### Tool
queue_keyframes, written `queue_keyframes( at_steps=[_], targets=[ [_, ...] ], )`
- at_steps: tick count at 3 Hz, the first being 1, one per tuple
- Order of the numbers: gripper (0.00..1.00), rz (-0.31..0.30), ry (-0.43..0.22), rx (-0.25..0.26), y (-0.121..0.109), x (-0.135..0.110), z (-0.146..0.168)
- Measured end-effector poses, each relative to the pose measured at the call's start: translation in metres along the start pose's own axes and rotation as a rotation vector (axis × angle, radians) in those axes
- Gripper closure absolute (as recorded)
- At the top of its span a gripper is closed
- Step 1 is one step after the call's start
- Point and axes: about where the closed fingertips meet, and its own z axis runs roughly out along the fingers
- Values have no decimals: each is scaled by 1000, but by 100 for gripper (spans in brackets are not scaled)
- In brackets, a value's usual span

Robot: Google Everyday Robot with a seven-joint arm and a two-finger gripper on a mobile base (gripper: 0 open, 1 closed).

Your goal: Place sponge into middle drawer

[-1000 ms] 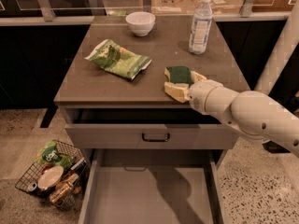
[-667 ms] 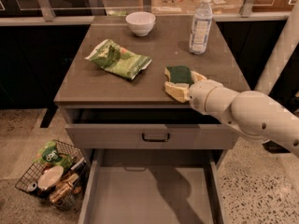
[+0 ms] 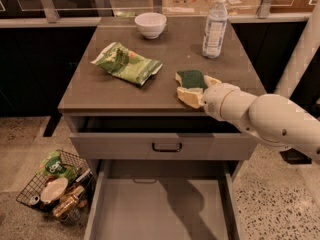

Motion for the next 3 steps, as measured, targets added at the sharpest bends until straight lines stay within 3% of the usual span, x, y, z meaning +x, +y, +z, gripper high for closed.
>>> queue_keyframes(
  at_steps=[2, 3],
  targets=[
    [100, -66, 14, 12, -10, -50, -57],
    [100, -87, 24, 39, -12, -59, -98]
  ],
)
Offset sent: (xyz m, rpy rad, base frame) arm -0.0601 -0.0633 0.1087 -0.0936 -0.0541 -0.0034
